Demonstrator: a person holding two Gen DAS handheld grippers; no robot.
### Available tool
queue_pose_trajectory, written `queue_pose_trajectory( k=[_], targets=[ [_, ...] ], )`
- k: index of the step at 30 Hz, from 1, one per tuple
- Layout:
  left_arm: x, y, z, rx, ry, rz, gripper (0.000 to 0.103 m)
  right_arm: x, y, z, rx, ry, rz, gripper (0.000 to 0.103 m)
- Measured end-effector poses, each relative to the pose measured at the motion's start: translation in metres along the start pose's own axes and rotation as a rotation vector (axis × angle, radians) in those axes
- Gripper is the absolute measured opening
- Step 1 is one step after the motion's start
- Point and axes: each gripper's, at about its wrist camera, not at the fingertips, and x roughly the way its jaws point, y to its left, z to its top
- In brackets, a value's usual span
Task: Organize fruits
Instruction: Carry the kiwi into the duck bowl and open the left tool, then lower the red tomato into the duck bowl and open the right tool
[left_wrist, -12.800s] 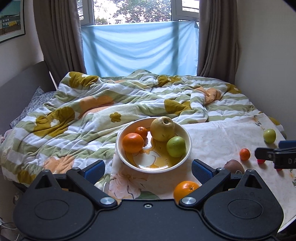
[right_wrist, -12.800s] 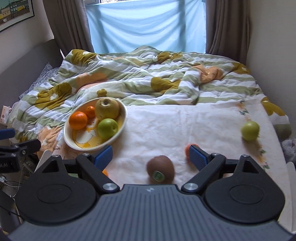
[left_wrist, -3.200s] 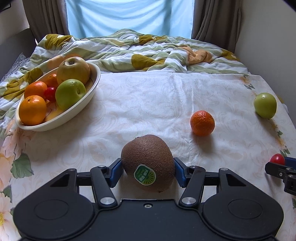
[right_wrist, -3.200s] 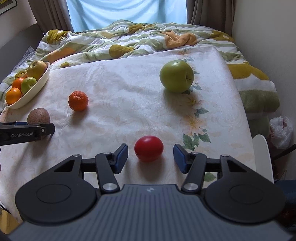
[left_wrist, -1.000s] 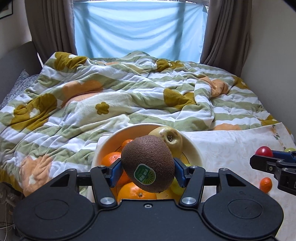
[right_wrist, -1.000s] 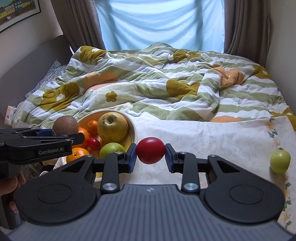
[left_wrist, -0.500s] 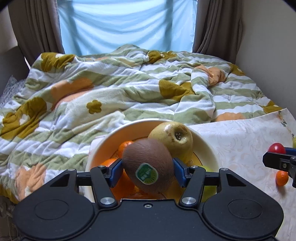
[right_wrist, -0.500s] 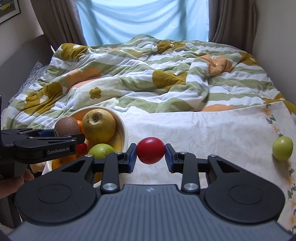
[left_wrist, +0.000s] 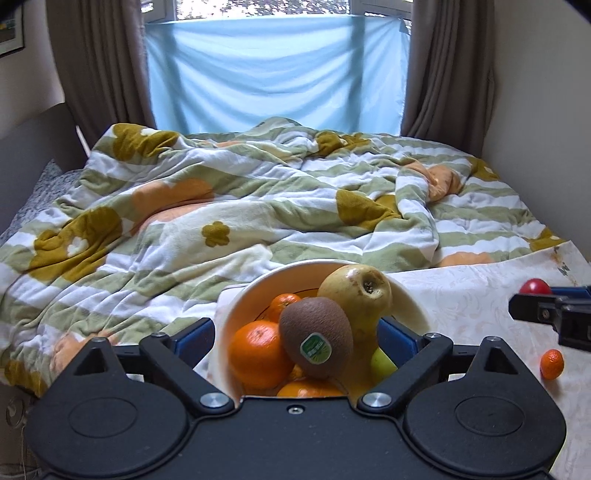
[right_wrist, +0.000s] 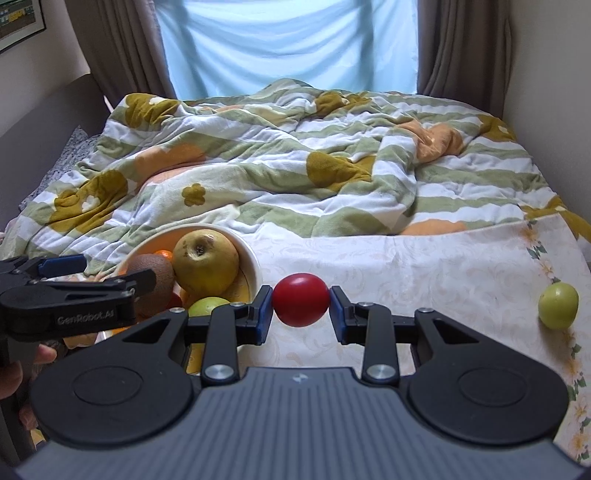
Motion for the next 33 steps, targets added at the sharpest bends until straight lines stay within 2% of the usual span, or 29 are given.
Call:
queue_pose_trajectory(
  k=[9,17,23,29,30,32,33],
  targets=[
    [-0.042,0.010,-0.031,-0.104,-0.017,0.075,0.097,-0.001,0.025,0.011,-0.107,-0.003,0.106,0.048],
    [-0.052,0.020,-0.061,-0.130,0.021,0.132,0.099,0.021,0.056,0.000,-0.176,0.072,0.215,0.048],
    [-0.052,0.030,-0.080,-0.153,0.044,0.159,0.100,0.040,0.073,-0.015,-0.193,0.126,0.246,0.048],
    [-0.050,0.035,-0.090,-0.166,0.065,0.155,0.100,0.047,0.084,-0.026,-0.207,0.145,0.257,0.049],
    [-0.049,0.035,-0.090,-0.163,0.069,0.152,0.100,0.046,0.085,-0.027,-0.208,0.136,0.254,0.052],
    [-0.048,0.036,-0.092,-0.151,0.081,0.150,0.100,0.043,0.087,-0.028,-0.218,0.119,0.249,0.073],
    [-0.048,0.036,-0.092,-0.146,0.084,0.150,0.100,0.041,0.088,-0.028,-0.222,0.103,0.242,0.078]
  ],
)
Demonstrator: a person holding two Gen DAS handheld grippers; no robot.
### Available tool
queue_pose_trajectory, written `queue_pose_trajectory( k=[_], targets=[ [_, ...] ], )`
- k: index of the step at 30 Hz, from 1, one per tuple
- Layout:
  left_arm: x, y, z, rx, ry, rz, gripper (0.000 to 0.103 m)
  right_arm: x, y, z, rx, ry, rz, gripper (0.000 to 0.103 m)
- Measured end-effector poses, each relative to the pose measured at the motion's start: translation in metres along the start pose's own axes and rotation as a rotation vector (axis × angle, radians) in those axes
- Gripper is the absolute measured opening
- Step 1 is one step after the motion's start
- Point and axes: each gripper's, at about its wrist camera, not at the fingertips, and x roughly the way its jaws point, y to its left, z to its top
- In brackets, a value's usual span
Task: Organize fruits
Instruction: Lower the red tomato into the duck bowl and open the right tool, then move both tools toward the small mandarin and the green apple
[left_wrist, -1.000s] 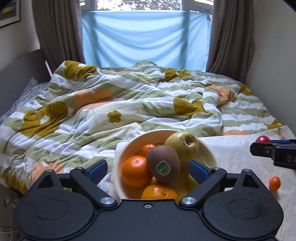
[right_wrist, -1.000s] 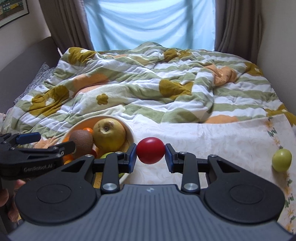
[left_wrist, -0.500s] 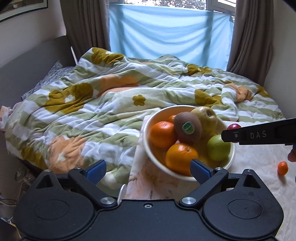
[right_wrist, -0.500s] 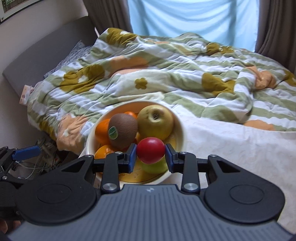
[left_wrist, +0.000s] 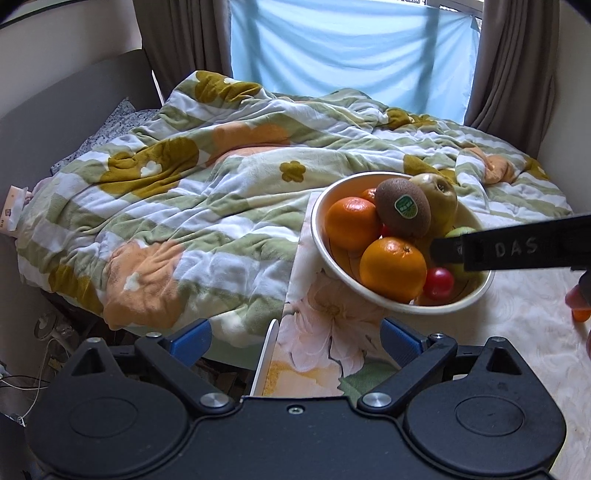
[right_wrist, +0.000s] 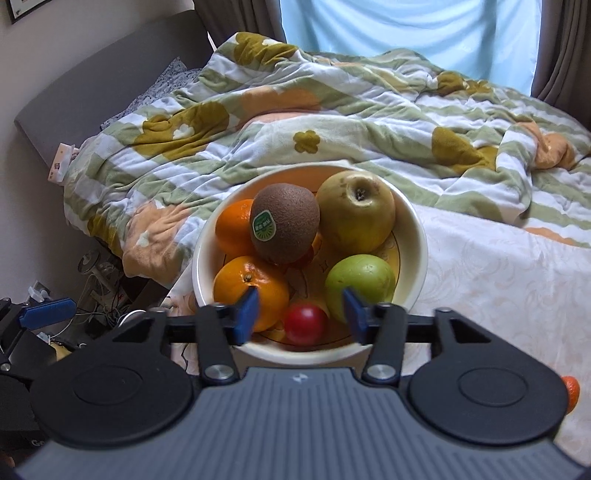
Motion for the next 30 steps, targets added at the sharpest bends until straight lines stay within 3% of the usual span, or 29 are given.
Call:
queue_pose_trajectory(
  k=[1,3,16,20,22,30],
  targets=[
    [0.000,0.000,-0.001,0.004,0.002,-0.001,0.100,-0.003,0.001,-0.001,-0.003,-0.018,-0.009,0.086],
    [-0.001,0.001,-0.002,0.008,0.002,-0.006,0.100,-0.009,0.000,-0.002,0.004,-0.041,-0.017,0.093],
    [-0.029,-0.005,0.019,0.044,-0.050,-0.061,0.100,-0.058,-0.017,0.000,0.070,-0.070,-0.082,0.093],
    [-0.038,-0.010,0.022,0.062,-0.063,-0.080,0.100,-0.082,-0.028,-0.002,0.106,-0.075,-0.108,0.096],
    [-0.043,-0.012,0.024,0.072,-0.071,-0.085,0.100,-0.092,-0.035,-0.005,0.122,-0.068,-0.123,0.102],
    [-0.064,-0.023,0.022,0.061,-0.092,-0.025,0.103,-0.132,-0.067,-0.025,0.178,-0.106,-0.186,0.103]
  ],
)
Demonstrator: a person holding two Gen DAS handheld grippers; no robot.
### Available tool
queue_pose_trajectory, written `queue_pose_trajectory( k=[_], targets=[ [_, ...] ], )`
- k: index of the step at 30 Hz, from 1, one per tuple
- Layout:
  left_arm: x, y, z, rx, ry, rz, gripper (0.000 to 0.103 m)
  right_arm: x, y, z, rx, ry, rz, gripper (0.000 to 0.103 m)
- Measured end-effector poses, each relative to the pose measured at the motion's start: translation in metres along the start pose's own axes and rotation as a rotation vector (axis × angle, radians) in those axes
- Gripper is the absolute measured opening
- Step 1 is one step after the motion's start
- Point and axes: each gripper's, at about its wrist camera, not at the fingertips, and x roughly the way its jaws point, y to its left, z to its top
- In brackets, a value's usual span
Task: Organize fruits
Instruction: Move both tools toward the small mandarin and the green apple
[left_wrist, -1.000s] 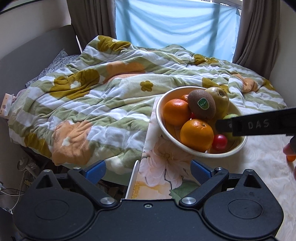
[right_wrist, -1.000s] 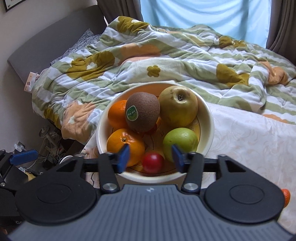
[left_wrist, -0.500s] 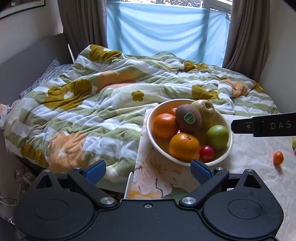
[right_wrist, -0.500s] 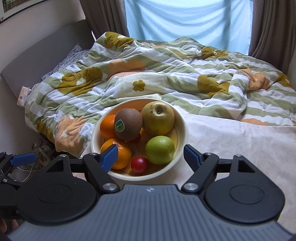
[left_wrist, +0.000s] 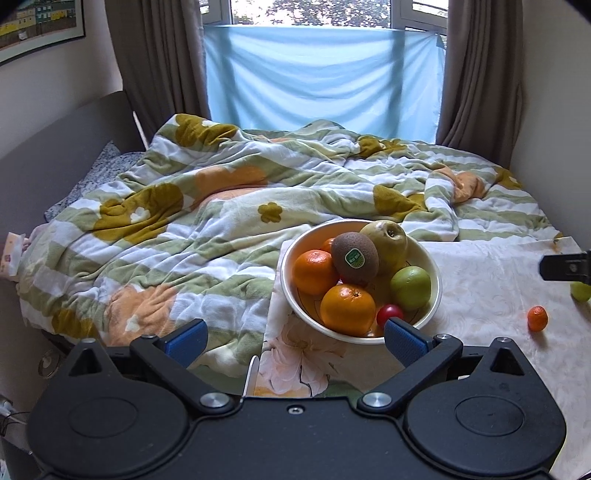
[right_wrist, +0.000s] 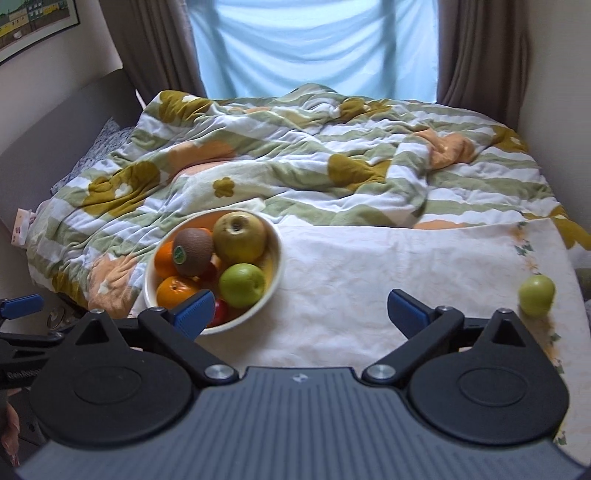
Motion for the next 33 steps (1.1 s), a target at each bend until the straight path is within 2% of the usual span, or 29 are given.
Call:
queue_pose_trajectory(
  k=[6,13,21,26,33],
  targets=[
    [-0.017,-0.027,-0.004,-0.039,0.005,0.075,0.103,-0.019,-0.042,-0.011,-0.004,-0.018,-0.002,0.103],
    [-0.035,-0.090,-0.006,-0.051,0.007,0.108,0.103,-0.036,-0.101,-0.015,-0.038,-0.024,0.028,0.103],
    [-0.018,-0.178,-0.003,-0.050,0.033,0.014,0.103,-0.028,-0.181,-0.014,-0.067,0.020,-0.016,0.103],
    [0.011,-0.229,-0.005,0.001,0.057,-0.045,0.103,-0.007,-0.228,-0.015,-0.038,0.028,-0.037,0.103],
    [0.057,-0.283,-0.011,0.108,0.074,-0.081,0.100,0.031,-0.273,-0.018,0.013,0.059,-0.030,0.103]
  ],
)
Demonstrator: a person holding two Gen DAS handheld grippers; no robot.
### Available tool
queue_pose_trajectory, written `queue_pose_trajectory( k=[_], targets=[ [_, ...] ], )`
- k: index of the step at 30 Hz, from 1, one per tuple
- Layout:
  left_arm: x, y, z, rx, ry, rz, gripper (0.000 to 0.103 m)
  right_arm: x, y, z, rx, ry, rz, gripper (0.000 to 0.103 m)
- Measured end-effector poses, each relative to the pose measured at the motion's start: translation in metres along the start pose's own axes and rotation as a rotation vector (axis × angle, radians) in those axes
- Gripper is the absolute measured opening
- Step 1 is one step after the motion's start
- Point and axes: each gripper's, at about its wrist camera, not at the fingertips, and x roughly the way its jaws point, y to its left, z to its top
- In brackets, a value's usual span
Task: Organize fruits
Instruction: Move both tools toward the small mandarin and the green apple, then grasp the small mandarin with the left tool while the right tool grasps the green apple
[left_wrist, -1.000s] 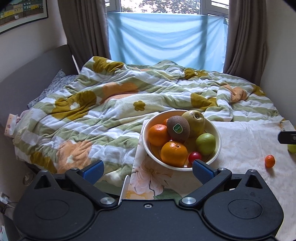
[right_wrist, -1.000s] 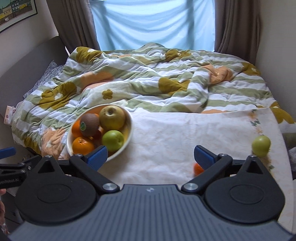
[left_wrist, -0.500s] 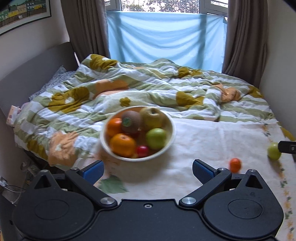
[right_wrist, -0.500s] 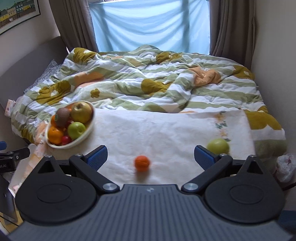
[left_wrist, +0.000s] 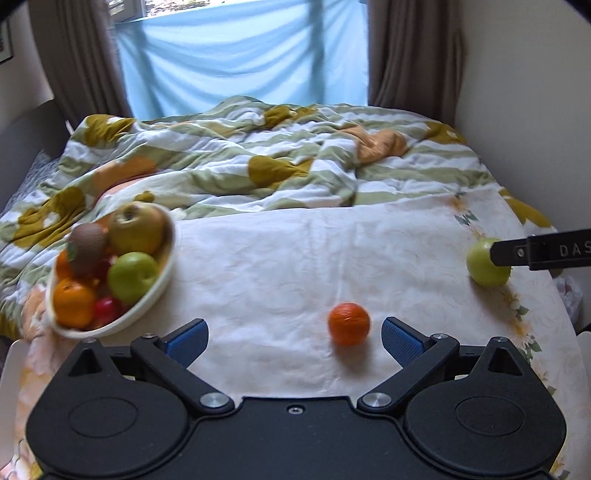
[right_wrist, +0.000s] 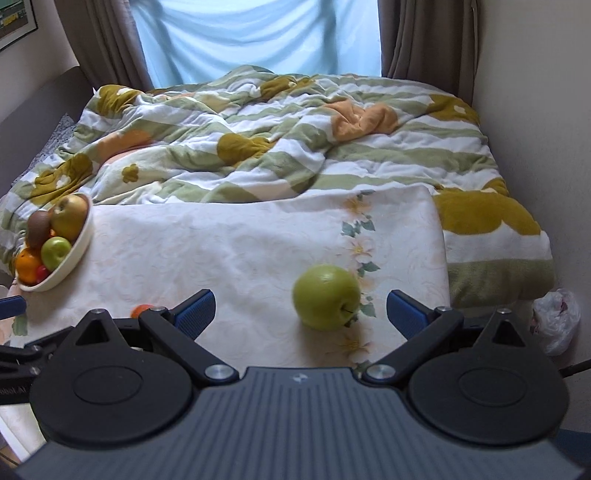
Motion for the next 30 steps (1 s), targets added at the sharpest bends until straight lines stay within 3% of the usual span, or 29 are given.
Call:
queue_pose_trajectory(
  k=[9,11,12,15,26,30],
  targets=[
    [0.052,-0.033,-0.007,0.100,0.044,-0.026,0.063,0.039,-0.026,-0.006,0.055,0.022,0.022,0.103],
    [0.058,-0.035,-0.009,0.106,0.049,-0.031,0.044,0.045,-0.028,-0.007,0.060,0.025,0.031,0.103],
    [0.060,-0.036,-0.010,0.107,0.051,-0.038,0.040,0.048,-0.028,-0.007,0.060,0.026,0.032,0.103],
    [0.061,-0.038,-0.010,0.113,0.041,-0.033,0.040,0.053,-0.029,-0.007,0.057,0.030,0.036,0.103],
    [0.060,-0.038,-0.009,0.111,0.043,-0.035,0.039,0.072,-0.026,-0.002,0.048,0.070,0.054,0.073],
    [0.057,-0.036,-0.009,0.106,0.036,-0.034,0.039,0.071,-0.027,-0.002,0.066,0.069,0.058,0.072]
  ],
)
